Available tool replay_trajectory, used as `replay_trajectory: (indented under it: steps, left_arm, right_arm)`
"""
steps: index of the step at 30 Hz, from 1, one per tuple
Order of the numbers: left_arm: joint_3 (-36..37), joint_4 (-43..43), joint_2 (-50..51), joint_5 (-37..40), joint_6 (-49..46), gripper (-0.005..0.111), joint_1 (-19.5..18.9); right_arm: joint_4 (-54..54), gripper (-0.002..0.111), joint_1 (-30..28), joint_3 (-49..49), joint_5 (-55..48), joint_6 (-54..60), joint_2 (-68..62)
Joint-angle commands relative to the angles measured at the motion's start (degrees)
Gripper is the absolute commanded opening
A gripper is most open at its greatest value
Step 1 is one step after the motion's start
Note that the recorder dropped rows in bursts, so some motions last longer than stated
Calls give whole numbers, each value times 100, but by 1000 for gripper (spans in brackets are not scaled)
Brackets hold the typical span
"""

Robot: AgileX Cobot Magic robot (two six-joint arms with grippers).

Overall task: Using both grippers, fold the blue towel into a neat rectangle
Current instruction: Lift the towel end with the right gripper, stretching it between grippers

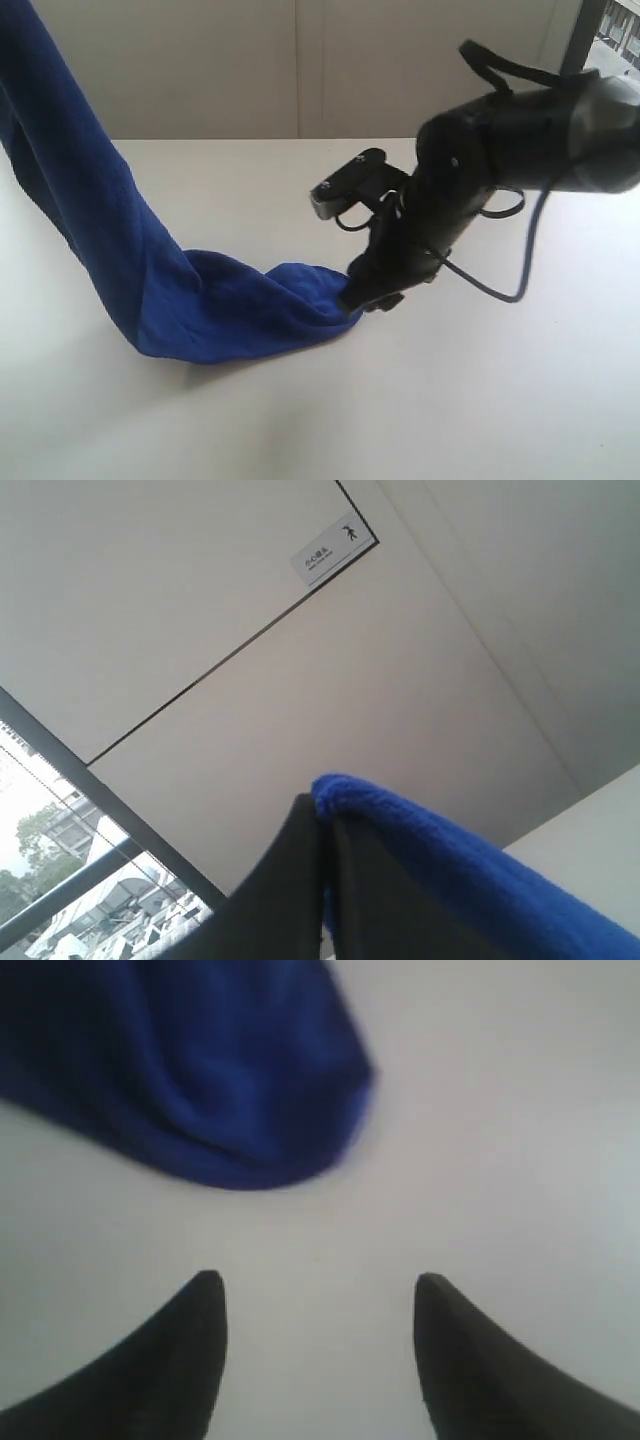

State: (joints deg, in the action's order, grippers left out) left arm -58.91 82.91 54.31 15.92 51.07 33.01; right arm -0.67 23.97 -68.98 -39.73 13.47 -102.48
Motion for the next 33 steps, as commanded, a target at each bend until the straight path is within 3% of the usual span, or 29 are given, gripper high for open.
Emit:
replay_trajectory:
  steps: [1,13,27,29,33]
  left_arm:
    - [-49,-234,-66,43,-130,0,32]
    - [-49,-902,-66,141,-858,0,32]
    - [-49,-1109,-66,169,-1109,0,32]
    - [-49,-1109,-66,169,-1109,0,32]
    - [-49,-1109,-66,169,-1109,0,32]
  right_arm:
    - [1219,55,-67,-781,-228,750,-382]
    - [1053,55,-402,-1242,-270,411,-1380]
    - [599,44,-402,-1242,156,-73,-1775]
    - [599,39,-402,-1242,224,-73,-1775]
    - [599,14,-402,-1242,322,-73,-1762]
